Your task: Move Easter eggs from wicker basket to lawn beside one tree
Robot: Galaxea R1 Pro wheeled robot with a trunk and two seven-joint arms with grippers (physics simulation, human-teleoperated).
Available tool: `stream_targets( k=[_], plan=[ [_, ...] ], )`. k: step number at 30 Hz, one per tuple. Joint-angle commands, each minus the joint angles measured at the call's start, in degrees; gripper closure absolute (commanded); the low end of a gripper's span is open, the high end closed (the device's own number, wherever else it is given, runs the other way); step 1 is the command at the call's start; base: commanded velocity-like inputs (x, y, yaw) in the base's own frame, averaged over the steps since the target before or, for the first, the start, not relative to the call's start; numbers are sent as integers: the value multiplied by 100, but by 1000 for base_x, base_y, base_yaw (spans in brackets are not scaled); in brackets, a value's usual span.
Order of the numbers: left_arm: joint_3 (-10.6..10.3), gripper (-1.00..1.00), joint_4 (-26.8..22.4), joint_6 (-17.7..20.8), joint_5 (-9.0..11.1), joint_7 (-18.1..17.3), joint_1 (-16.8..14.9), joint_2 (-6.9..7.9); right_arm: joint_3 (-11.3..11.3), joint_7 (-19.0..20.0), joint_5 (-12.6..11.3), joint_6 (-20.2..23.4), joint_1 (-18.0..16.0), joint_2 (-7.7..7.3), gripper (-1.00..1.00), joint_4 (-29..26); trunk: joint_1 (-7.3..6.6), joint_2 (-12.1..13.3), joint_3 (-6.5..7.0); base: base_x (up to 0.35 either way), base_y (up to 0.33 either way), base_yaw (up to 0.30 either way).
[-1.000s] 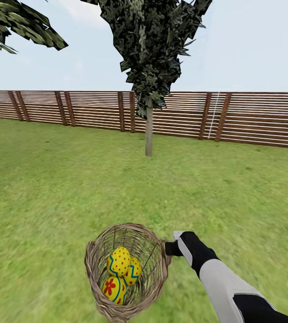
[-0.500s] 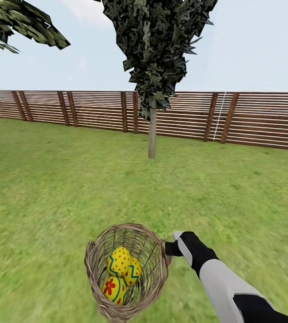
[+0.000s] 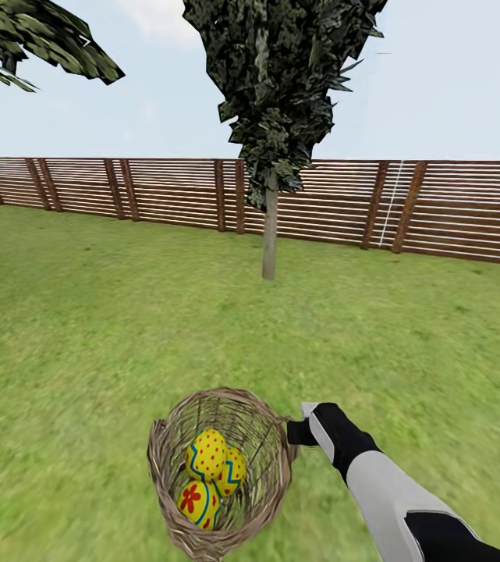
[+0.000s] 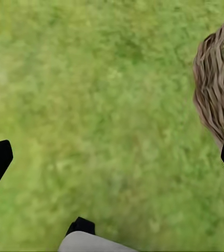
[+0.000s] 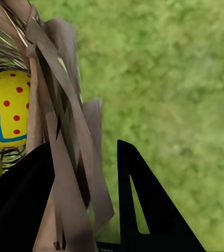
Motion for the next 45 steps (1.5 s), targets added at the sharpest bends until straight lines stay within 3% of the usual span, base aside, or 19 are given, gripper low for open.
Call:
stream_targets(
  k=[1, 45],
  plan=[
    [10, -100, -7, 46, 59, -23, 1, -1, -48, -5, -51, 25, -4, 7, 100, -10, 5, -7, -7, 339, 0, 25],
    [10, -100, -10, 79, 67, -23, 1, 9, -48, 1, -51, 25, -4, 9, 100, -3, 5, -7, -7, 339, 0, 79]
  ],
)
